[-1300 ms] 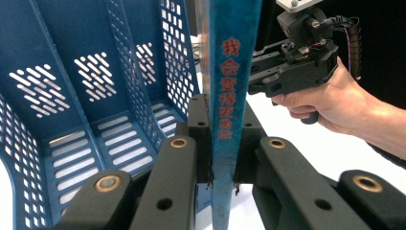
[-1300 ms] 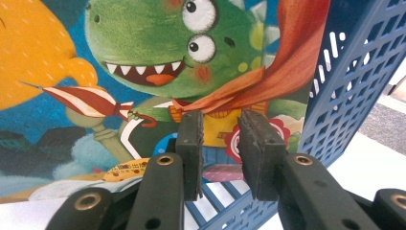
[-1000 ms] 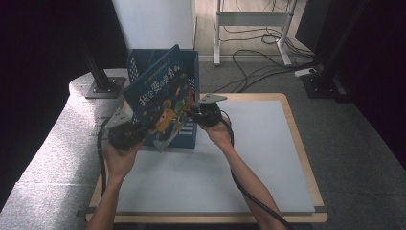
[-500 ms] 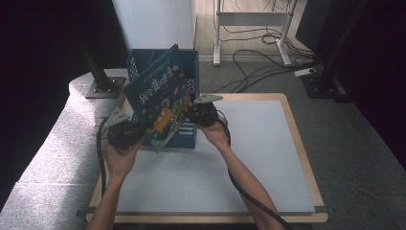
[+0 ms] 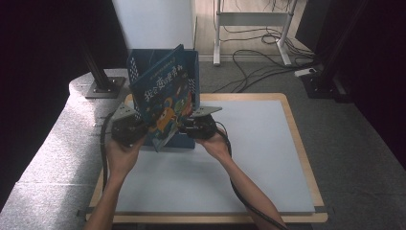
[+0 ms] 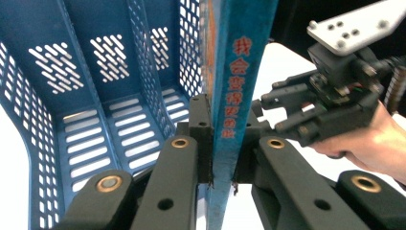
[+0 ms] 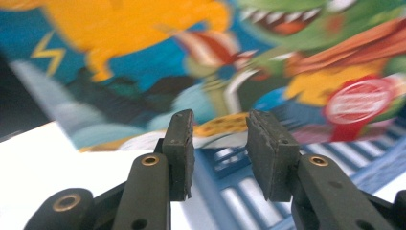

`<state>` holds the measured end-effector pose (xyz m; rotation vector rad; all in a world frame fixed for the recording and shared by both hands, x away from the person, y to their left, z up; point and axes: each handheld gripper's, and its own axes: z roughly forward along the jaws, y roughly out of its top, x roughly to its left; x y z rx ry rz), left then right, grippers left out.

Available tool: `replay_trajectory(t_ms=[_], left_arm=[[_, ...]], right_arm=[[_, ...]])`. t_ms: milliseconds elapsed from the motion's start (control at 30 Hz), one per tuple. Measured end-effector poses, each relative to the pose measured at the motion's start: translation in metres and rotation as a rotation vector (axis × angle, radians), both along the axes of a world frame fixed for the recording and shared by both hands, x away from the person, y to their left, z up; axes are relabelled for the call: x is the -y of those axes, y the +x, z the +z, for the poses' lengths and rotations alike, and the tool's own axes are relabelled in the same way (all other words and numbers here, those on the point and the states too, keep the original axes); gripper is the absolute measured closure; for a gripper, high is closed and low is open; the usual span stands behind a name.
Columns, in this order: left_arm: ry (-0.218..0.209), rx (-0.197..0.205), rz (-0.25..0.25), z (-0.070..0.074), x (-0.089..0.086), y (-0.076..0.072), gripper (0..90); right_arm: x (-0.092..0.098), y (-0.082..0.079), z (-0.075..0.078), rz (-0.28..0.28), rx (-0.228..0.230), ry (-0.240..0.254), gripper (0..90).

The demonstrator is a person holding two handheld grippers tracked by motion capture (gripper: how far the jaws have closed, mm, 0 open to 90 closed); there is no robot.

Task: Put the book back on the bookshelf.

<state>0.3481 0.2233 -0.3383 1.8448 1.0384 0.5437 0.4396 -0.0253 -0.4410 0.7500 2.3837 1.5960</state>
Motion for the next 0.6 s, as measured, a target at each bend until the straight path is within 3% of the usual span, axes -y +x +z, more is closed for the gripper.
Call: replay_trajectory(t_ms=[333,600], left_arm=[[0.038,-0.031,0.005,0.006,0.006,0.003,82.6],[0.04,-0.043,0.025,0.009,0.011,0.004,82.6]], right_arm=[[-0.029,-0.04,-0.018,0.164,0.015,-0.018,79.7],[-0.049,-0.059,-0.019,0.21,0.034,0.011,83.2]])
